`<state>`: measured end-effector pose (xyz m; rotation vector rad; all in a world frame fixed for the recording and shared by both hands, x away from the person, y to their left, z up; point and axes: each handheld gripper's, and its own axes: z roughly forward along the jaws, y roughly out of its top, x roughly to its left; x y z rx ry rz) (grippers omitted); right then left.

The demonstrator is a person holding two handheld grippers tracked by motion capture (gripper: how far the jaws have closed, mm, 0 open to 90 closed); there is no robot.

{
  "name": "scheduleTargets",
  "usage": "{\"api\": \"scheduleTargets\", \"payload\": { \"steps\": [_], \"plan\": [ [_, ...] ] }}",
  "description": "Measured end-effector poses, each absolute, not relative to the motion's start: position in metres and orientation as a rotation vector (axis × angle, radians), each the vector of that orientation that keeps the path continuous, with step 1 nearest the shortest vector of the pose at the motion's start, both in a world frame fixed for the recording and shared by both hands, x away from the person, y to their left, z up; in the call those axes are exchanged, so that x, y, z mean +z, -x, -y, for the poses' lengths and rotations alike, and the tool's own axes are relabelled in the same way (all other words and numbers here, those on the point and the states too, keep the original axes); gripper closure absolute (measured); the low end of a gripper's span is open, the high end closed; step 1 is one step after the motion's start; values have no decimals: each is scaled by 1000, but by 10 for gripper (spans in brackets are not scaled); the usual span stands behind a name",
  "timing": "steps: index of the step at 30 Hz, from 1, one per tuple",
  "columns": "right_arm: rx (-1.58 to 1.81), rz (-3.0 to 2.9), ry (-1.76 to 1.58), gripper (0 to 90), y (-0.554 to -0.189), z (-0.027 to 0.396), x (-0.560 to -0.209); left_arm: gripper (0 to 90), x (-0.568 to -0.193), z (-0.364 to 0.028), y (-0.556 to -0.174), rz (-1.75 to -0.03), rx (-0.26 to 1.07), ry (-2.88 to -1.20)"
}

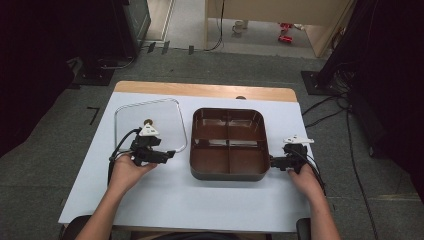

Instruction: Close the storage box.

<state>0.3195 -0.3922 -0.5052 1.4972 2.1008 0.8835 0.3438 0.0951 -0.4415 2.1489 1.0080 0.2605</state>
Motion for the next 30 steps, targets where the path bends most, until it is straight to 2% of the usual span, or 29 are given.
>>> {"api": "scheduleTargets", "payload": {
  "steps": [30],
  "plan": [
    [885, -2100, -1497, 0, -320, 392, -505, 322, -438, -134, -407, -1139, 380, -2085]
  ]
}}
